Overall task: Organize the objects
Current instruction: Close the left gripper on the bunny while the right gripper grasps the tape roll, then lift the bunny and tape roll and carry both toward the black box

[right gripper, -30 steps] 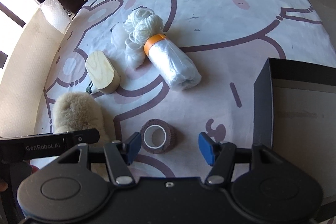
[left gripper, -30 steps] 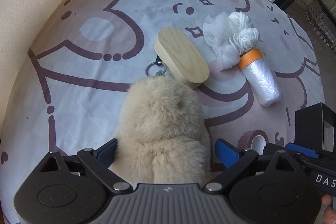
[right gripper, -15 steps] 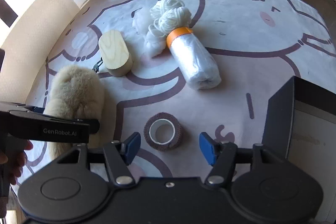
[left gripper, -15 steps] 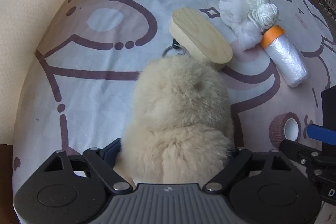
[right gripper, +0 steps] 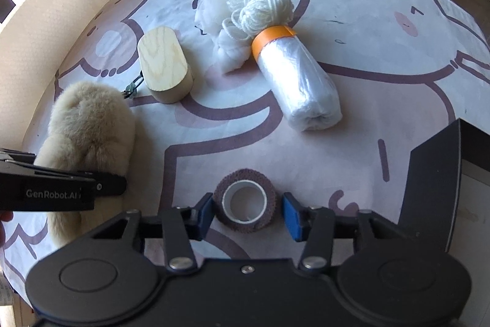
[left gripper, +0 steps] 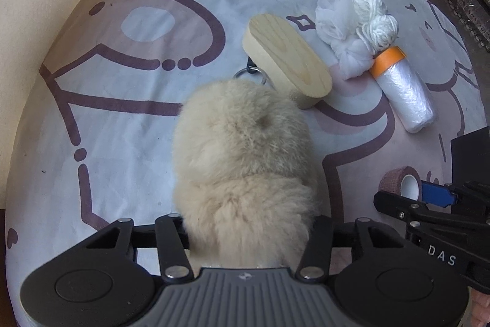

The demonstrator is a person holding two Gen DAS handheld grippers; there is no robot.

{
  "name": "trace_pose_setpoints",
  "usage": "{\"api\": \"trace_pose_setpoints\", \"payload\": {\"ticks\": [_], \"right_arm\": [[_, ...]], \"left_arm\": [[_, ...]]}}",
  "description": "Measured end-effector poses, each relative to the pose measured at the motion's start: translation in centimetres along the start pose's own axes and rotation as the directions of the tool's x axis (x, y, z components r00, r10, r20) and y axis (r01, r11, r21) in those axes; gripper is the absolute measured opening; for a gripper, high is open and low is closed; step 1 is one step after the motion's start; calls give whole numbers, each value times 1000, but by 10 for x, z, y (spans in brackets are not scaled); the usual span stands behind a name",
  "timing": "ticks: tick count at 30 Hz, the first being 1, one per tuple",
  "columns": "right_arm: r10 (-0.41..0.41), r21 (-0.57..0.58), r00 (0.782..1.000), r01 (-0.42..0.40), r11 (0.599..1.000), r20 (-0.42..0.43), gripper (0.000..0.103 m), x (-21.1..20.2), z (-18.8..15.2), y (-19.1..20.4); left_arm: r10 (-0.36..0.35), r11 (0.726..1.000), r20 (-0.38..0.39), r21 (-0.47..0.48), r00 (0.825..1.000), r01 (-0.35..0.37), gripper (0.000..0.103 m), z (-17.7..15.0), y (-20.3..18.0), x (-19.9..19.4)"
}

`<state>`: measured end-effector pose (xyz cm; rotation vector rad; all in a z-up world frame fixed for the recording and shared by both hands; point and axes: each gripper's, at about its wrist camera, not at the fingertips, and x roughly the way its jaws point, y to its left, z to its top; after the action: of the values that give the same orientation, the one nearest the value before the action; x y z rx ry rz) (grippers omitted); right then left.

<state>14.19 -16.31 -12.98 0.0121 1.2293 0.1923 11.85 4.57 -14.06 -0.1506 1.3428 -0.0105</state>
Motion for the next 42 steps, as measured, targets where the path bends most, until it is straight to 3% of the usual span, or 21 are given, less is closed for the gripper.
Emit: {"api": "trace_pose_setpoints", "payload": {"ticks": [6,16,34,42], "right_arm": [[-2,9,1000,2,1000,6,43,-4,3,-1],[12,42,993,-17,999,116,43,-41,7,2],[-21,86,962,-3,996,274,43,-104,-2,6],[-67,83,947,43,996,314,43,-123,-7,8]], "left_arm": [[22,1000,38,16,999,-22,48,2,-3,-9],[61,996,123,63,991,-69,48,-1,-14,-40],[73,990,319,92,945,-107,48,-18,-29,-110],[77,991,359,78,930,-112,48,-23,-31,-128]]}}
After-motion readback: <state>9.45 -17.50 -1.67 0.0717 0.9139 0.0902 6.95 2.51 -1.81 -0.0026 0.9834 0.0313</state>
